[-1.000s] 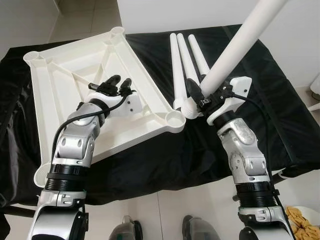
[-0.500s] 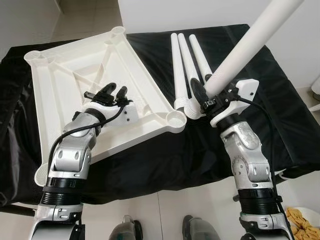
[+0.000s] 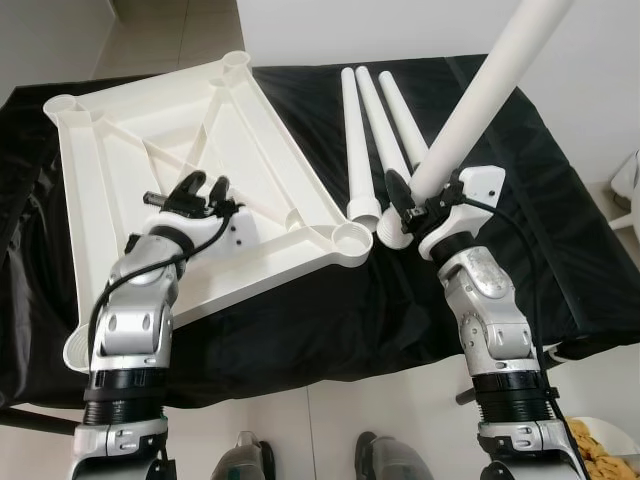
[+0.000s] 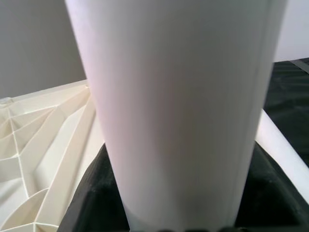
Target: Building children table
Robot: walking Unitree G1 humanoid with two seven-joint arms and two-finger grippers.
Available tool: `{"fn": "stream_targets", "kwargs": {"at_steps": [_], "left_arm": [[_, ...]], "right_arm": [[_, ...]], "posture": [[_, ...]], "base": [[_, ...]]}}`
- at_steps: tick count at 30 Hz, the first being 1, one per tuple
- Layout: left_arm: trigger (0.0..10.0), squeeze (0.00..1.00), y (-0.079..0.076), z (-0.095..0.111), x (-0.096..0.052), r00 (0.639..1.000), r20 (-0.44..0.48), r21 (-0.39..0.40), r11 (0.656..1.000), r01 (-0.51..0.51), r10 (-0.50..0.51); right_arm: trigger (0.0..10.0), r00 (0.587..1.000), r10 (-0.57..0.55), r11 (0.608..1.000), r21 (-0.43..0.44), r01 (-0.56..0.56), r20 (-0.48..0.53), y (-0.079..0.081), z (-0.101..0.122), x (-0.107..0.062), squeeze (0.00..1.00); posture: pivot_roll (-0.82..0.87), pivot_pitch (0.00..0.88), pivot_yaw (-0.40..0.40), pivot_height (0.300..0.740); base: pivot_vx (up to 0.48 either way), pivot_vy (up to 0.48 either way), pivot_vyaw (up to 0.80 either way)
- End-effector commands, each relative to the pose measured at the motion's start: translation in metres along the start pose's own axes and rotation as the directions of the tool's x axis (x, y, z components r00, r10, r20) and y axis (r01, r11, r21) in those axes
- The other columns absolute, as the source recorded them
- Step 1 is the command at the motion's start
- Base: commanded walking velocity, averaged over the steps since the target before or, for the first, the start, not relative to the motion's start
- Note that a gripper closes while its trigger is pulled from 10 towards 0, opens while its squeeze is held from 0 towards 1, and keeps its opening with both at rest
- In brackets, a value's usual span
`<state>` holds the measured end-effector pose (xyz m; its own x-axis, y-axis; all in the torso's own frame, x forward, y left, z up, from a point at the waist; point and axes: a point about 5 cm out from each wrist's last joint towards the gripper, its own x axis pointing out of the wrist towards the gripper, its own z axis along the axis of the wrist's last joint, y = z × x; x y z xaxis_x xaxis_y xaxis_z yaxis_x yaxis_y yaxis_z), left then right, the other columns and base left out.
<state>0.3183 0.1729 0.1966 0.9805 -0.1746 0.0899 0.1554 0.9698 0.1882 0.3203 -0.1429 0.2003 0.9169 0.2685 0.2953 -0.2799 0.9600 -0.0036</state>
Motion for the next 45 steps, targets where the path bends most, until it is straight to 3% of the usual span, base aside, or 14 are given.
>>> {"fn": "stream_targets", "kwargs": {"at_steps": [1, 11, 14, 17, 28, 34, 38, 45], "left_arm": [[10.0, 0.0, 0.018, 0.002, -0.005, 0.938, 0.017, 0.0, 0.938, -0.347, 0.347], [10.0, 0.0, 0.015, 0.001, -0.003, 0.938, 0.031, 0.036, 0.937, -0.347, 0.346], [10.0, 0.0, 0.016, -0.004, -0.005, 0.929, 0.053, 0.106, 0.923, -0.37, 0.367], [10.0, 0.0, 0.016, -0.01, -0.007, 0.92, 0.056, 0.123, 0.912, -0.391, 0.387], [10.0, 0.0, 0.01, -0.016, -0.006, 0.933, 0.085, 0.087, 0.931, -0.355, 0.349], [10.0, 0.0, 0.003, -0.02, -0.007, 0.953, 0.105, 0.075, 0.953, -0.293, 0.285], [10.0, 0.0, 0.0, -0.02, -0.011, 0.96, 0.14, 0.023, 0.968, -0.249, 0.244], [10.0, 0.0, 0.003, -0.03, -0.016, 0.957, 0.132, -0.009, 0.966, -0.258, 0.257]], "right_arm": [[10.0, 1.0, -0.004, 1.0, -0.013, 0.004, 0.012, 0.0, 0.002, 0.001, 0.0], [10.0, 1.0, -0.009, 1.0, -0.02, 0.009, 0.002, 0.001, -0.002, 0.001, 0.0], [10.0, 1.0, -0.01, 1.0, -0.023, 0.01, -0.015, 0.003, -0.007, 0.0, 0.0], [10.0, 0.999, -0.022, 0.999, -0.038, 0.02, -0.045, 0.002, -0.016, 0.0, 0.0], [10.0, 0.994, -0.099, 0.995, -0.038, 0.097, -0.05, -0.01, -0.024, 0.004, 0.0], [10.0, 0.996, -0.085, 0.995, -0.046, 0.083, -0.039, -0.007, -0.027, 0.002, 0.0], [10.0, 0.997, -0.068, 0.996, -0.052, 0.067, -0.028, -0.004, -0.027, -0.001, 0.0], [10.0, 0.999, -0.049, 0.998, -0.05, 0.048, -0.021, -0.001, -0.029, -0.01, 0.0]], "posture": [[0.01, 0.113, 0.024, 0.74], [0.0, 0.116, 0.022, 0.74], [0.01, 0.106, 0.01, 0.74], [0.01, 0.095, 0.003, 0.74], [0.01, 0.055, -0.003, 0.74], [0.0, 0.021, -0.005, 0.74], [-0.02, 0.015, -0.001, 0.74], [-0.04, 0.012, -0.003, 0.74]], "base": [[0.0, 0.0, 0.0], [0.0, 0.0, 0.0], [0.0, 0.0, 0.0], [0.0, 0.0, 0.0], [0.0, 0.0, 0.0], [0.0, 0.0, 0.0], [0.0, 0.0, 0.0], [0.0, 0.0, 0.0]]}}
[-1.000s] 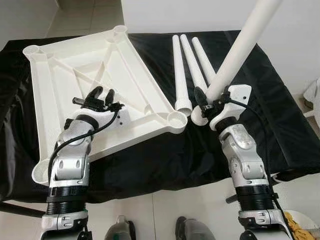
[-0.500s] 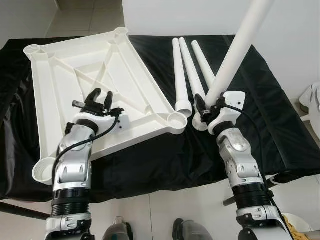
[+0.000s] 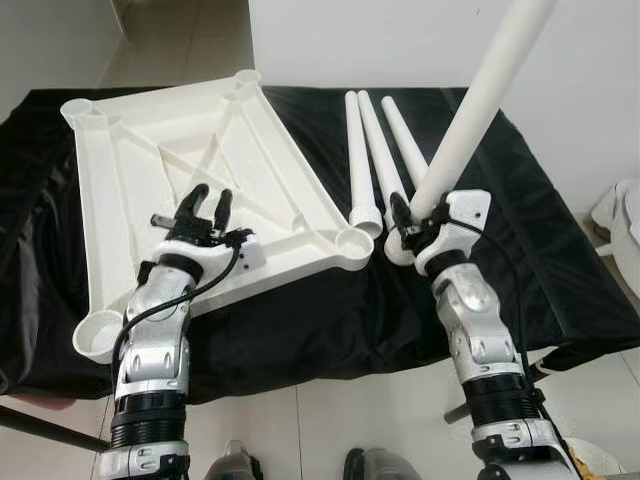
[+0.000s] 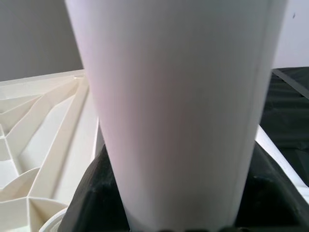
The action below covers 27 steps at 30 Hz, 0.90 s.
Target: Building children table
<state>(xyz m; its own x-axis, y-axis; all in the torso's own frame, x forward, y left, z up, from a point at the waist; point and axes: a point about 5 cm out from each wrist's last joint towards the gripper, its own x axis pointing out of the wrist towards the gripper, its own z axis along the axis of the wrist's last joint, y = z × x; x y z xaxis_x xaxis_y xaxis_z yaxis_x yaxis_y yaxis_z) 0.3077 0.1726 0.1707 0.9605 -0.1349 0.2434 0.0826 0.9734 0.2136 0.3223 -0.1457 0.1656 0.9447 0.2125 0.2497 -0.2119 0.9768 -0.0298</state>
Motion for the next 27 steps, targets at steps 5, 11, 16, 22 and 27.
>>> {"fn": "stream_targets", "kwargs": {"at_steps": [5, 11, 16, 22, 27], "left_arm": [[10.0, 0.0, 0.009, -0.006, -0.001, 0.981, -0.004, -0.016, 0.981, -0.192, 0.192], [10.0, 0.0, 0.005, -0.008, -0.001, 0.983, -0.004, -0.019, 0.983, -0.184, 0.184], [10.0, 0.0, 0.0, -0.009, -0.002, 0.988, -0.004, -0.031, 0.988, -0.152, 0.152], [10.0, 0.0, -0.002, -0.005, 0.005, 0.994, 0.014, -0.019, 0.994, -0.111, 0.111], [10.0, 0.0, -0.002, -0.005, 0.006, 0.994, 0.018, -0.029, 0.994, -0.104, 0.105]], "right_arm": [[10.0, 0.999, 0.015, 1.0, -0.003, -0.015, 0.031, -0.001, 0.004, -0.004, 0.0], [10.0, 0.999, 0.014, 1.0, -0.003, -0.013, 0.037, -0.002, 0.005, -0.004, 0.0], [10.0, 0.999, 0.003, 1.0, 0.0, -0.003, 0.042, -0.004, 0.005, -0.006, 0.0], [10.0, 0.997, -0.033, 0.999, 0.007, 0.033, 0.069, -0.009, 0.007, -0.008, 0.0], [10.0, 0.996, -0.042, 0.999, 0.009, 0.041, 0.077, -0.012, 0.008, -0.009, 0.0]], "posture": [[-0.05, 0.011, -0.004, 0.74], [-0.04, 0.007, -0.002, 0.74], [-0.04, 0.007, 0.007, 0.74], [-0.04, 0.0, 0.023, 0.74], [-0.04, 0.006, 0.029, 0.74]], "base": [[0.0, 0.0, 0.0], [0.0, 0.0, 0.0], [0.0, 0.0, 0.0], [0.0, 0.0, 0.0], [0.0, 0.0, 0.0]]}}
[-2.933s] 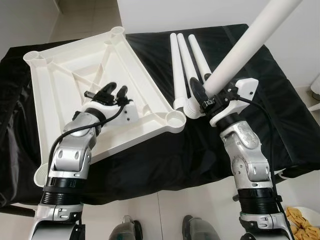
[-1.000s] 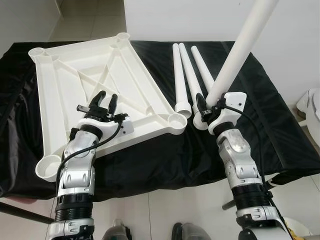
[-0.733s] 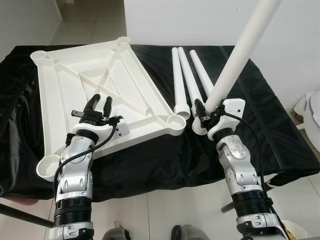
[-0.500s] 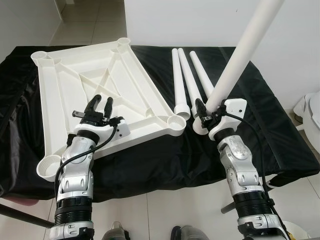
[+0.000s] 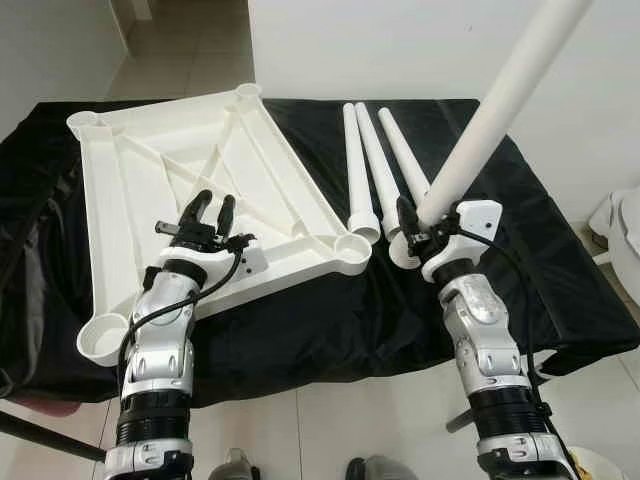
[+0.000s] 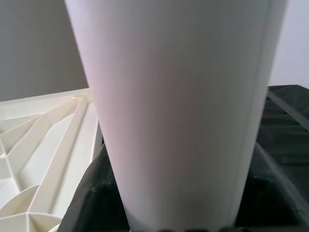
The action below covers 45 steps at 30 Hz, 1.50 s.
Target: Building children table
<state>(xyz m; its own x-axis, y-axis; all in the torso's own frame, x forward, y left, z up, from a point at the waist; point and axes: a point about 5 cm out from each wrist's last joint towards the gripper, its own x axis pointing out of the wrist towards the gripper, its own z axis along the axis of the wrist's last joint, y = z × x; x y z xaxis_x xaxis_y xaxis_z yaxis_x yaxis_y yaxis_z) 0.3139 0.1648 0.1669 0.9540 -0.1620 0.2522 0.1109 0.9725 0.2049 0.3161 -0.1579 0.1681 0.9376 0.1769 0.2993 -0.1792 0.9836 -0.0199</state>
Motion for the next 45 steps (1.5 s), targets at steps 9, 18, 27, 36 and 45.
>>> {"fn": "stream_targets", "kwargs": {"at_steps": [9, 18, 27, 36, 45], "left_arm": [[10.0, 0.0, 0.001, 0.002, 0.0, 0.996, 0.01, -0.027, 0.996, -0.085, 0.085], [10.0, 0.0, -0.006, -0.005, -0.013, 0.999, -0.015, -0.029, 0.999, -0.037, 0.037], [10.0, 0.0, -0.006, -0.004, -0.015, 0.999, -0.024, -0.03, 0.999, -0.025, 0.024], [10.0, 0.0, -0.003, -0.001, -0.014, 1.0, -0.02, -0.016, 1.0, -0.004, 0.004], [10.0, 0.0, 0.005, 0.001, -0.013, 1.0, -0.027, 0.009, 1.0, -0.001, 0.001]], "right_arm": [[10.0, 0.999, -0.02, 1.0, -0.001, 0.02, 0.039, -0.005, 0.003, -0.008, 0.0], [10.0, 0.998, -0.009, 1.0, -0.008, 0.01, 0.057, -0.006, 0.008, -0.012, 0.0], [10.0, 0.998, 0.004, 1.0, -0.022, -0.002, 0.057, -0.007, 0.01, -0.013, 0.0], [10.0, 0.997, -0.011, 0.999, -0.03, 0.014, 0.08, -0.01, 0.017, -0.011, 0.0], [10.0, 0.995, -0.04, 0.999, -0.017, 0.042, 0.093, -0.009, 0.018, -0.013, 0.0]], "posture": [[-0.04, 0.03, 0.035, 0.74], [-0.06, 0.092, 0.03, 0.74], [-0.1, 0.125, 0.035, 0.74], [-0.12, 0.141, 0.064, 0.74], [-0.08, 0.129, 0.084, 0.74]], "base": [[0.0, 0.0, 0.0], [0.0, 0.0, 0.0], [0.0, 0.0, 0.0], [0.0, 0.0, 0.0], [0.0, 0.0, 0.0]]}}
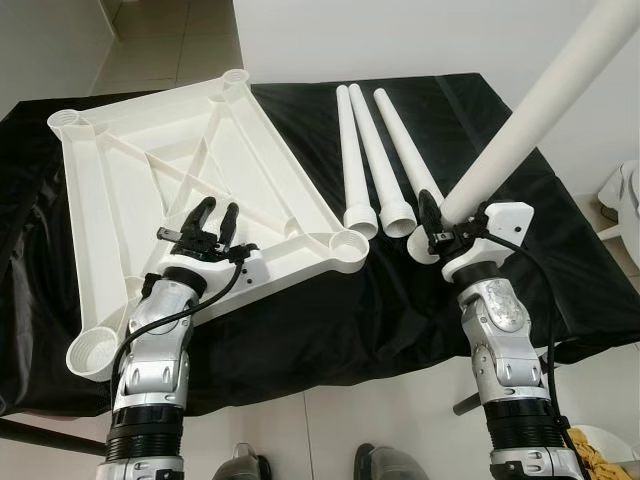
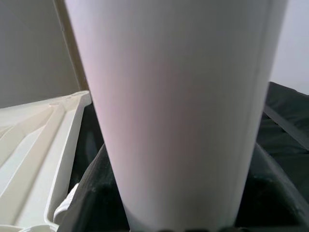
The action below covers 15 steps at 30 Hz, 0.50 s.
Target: Building children table
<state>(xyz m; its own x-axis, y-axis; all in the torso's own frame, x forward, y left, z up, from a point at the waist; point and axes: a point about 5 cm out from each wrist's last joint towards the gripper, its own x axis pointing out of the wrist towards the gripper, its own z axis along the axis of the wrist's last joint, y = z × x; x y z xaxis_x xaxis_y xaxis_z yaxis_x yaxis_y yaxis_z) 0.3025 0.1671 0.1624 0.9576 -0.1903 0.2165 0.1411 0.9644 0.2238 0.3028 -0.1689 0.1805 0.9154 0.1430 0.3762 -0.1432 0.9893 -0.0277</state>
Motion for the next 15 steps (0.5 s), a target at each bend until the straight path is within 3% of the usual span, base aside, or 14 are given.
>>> {"fn": "stream_targets", "kwargs": {"at_steps": [1, 15], "left_arm": [[10.0, 0.0, 0.0064, 0.0022, -0.0003, 0.999, 0.002, -0.002, 0.999, -0.037, 0.037], [10.0, 0.0, 0.0071, -0.0023, -0.0101, 0.999, -0.027, 0.013, 0.999, -0.032, 0.033]], "right_arm": [[10.0, 1.0, -0.013, 1.0, 0.006, 0.013, 0.012, 0.0017, 0.0014, -0.0022, 0.0], [10.0, 1.0, -0.002, 0.999, 0.032, 0.002, -0.006, 0.0097, -0.0038, -0.0035, 0.0]], "posture": [[-0.07, 0.127, 0.092, 0.74], [-0.02, 0.137, 0.08, 0.74]], "base": [[0.0, 0.0, 0.0], [0.0, 0.0, 0.0]]}}
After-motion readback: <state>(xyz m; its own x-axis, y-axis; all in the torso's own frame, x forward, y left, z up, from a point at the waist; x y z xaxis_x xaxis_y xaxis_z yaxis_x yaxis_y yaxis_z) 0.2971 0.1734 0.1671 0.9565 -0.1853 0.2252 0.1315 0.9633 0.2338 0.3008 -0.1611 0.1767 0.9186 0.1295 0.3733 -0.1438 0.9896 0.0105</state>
